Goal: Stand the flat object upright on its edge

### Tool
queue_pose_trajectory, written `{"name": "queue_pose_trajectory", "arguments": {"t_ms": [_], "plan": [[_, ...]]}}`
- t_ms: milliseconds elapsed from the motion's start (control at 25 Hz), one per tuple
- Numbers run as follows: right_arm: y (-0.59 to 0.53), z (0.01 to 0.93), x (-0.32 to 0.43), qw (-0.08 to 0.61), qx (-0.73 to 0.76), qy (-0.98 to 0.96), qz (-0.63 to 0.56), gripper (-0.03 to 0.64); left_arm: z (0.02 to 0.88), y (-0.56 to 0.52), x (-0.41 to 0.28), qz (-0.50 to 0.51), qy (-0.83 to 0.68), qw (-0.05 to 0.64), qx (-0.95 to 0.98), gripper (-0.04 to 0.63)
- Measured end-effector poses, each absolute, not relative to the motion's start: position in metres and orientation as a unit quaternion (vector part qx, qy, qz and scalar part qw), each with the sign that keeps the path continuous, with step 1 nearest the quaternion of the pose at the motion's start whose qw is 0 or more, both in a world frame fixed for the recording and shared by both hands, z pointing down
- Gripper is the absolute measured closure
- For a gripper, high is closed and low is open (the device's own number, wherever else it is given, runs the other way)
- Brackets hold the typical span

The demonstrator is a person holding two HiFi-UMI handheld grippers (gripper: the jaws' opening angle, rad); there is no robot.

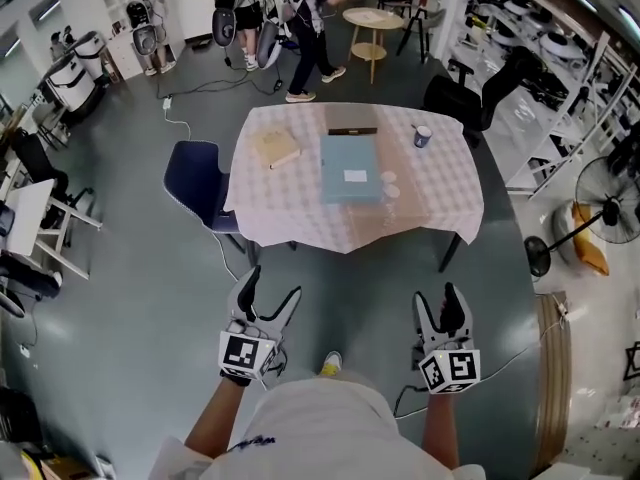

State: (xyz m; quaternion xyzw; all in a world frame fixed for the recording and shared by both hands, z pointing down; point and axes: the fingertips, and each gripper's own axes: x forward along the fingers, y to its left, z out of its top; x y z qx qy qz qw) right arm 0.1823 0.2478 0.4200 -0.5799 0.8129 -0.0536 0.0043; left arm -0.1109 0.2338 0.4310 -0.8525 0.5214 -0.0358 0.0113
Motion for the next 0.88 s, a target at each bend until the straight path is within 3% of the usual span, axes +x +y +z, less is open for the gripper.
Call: {"name": "queue_pose_trajectory", "arguments": {"t_ms": [520,880], "plan": [[0.153,0.446,0.189,-0.013,-0.552,0.830,-0.080,0.325,0.451,0.157,-0.108,-0.044,0.547,0.010,-0.836,0.252],[0.058,0.462,0.173,-0.026,-0.551,0.828,-0.107,0.337,0.465,0.043,-0.112,-0.030,0.538,0.000,-0.842,0.252]]}}
